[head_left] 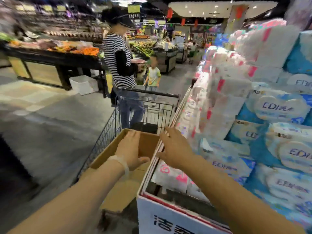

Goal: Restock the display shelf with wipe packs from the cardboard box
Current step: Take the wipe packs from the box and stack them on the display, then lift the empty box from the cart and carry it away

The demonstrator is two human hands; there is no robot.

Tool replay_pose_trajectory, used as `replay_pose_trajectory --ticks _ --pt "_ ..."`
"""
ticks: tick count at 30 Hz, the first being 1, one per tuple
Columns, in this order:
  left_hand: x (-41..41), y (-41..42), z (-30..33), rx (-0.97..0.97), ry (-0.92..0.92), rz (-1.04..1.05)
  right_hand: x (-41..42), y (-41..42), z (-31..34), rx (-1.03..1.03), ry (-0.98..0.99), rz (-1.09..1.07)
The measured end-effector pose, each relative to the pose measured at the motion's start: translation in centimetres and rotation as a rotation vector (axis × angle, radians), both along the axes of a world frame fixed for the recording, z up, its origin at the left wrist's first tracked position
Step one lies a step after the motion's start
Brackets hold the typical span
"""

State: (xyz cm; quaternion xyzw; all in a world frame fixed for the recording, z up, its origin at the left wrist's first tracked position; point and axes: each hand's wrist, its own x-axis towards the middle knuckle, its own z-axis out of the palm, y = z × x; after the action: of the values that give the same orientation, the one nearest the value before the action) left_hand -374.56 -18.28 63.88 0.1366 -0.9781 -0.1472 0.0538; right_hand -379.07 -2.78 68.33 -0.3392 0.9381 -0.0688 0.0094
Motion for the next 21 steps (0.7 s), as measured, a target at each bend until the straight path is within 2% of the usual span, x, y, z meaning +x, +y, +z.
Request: replay_pose_trajectory --ticks 4,9,21 --pt "2.5 -8.4 -3.2 0.040 -0.138 0.161 -0.5 -7.4 -4.7 0.021 -0.109 0.013" --pt "3.1 -14.5 -7.5 0.101 -0.268 0.273 -1.3 -14.2 -9.8 0.078 -0.231 0.045" --pt "-7.8 -23.6 -13.4 0.204 -0.348 0.208 -12.9 -24.1 -18.0 0.201 -0.420 -0.136"
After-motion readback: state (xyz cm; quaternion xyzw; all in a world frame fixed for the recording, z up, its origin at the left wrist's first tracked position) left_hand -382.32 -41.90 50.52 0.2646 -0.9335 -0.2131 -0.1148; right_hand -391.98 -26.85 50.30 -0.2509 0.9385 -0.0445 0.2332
